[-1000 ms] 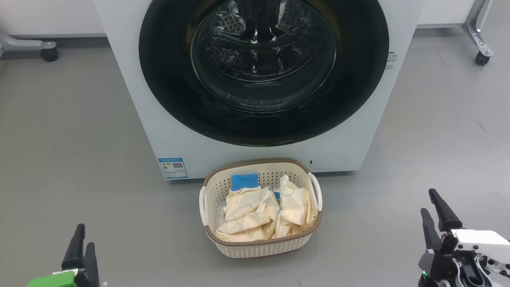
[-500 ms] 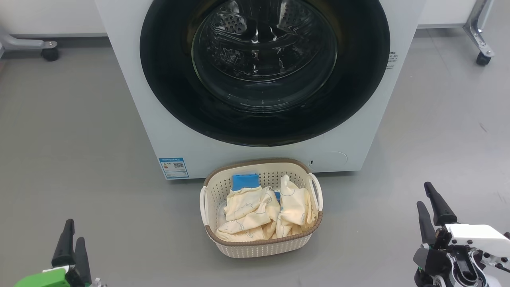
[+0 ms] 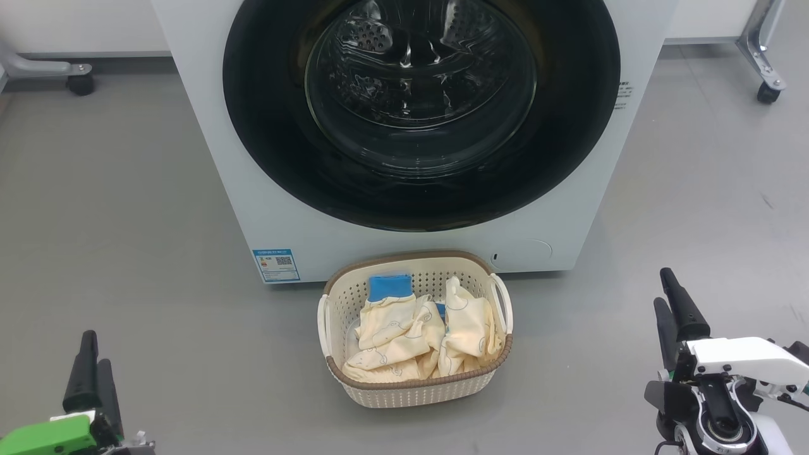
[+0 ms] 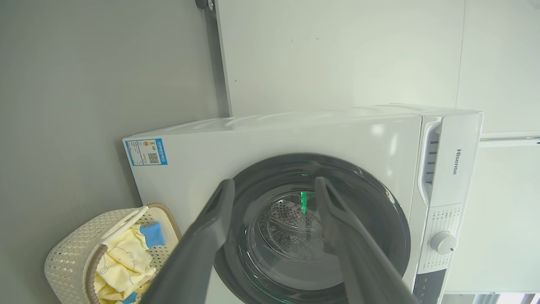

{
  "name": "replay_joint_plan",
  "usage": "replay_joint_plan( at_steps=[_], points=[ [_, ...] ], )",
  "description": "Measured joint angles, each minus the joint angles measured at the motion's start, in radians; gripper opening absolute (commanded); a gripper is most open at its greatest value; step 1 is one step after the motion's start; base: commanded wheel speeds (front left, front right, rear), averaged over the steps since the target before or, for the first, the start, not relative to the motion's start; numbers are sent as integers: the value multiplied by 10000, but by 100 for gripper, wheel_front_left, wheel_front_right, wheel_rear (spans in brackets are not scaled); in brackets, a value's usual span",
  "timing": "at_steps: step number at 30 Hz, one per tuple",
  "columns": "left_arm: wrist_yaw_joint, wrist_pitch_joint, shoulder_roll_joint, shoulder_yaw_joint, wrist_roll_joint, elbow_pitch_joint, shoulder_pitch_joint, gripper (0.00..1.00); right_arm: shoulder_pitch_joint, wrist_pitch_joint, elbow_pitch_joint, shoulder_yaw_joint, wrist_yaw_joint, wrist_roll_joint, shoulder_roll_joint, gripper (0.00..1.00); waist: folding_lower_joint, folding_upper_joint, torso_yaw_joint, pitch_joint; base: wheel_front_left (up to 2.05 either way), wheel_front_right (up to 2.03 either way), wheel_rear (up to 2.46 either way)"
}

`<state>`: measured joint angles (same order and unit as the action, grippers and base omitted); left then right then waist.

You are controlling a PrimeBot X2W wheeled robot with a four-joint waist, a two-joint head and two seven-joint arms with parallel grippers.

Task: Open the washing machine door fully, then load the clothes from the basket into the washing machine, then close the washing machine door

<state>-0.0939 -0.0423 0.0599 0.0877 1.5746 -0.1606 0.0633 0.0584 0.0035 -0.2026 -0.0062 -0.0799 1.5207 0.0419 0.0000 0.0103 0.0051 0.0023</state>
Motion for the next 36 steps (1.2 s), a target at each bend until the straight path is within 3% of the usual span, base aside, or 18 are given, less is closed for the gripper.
replay_joint_plan(
  at_steps=[19, 36],
  points=[
    [-17, 709, 773, -612, -1513, 915, -8, 100, 443, -633, 40, 1522, -92, -2079, 644, 100, 0, 0, -22, 59, 0, 0, 0],
    [-105, 1672, 2031, -1657, -4115, 1210, -119, 100, 1137, -1321, -268, 2777, -171, -4619, 1116, 100, 0, -1, -101, 137, 0, 0, 0]
  ],
)
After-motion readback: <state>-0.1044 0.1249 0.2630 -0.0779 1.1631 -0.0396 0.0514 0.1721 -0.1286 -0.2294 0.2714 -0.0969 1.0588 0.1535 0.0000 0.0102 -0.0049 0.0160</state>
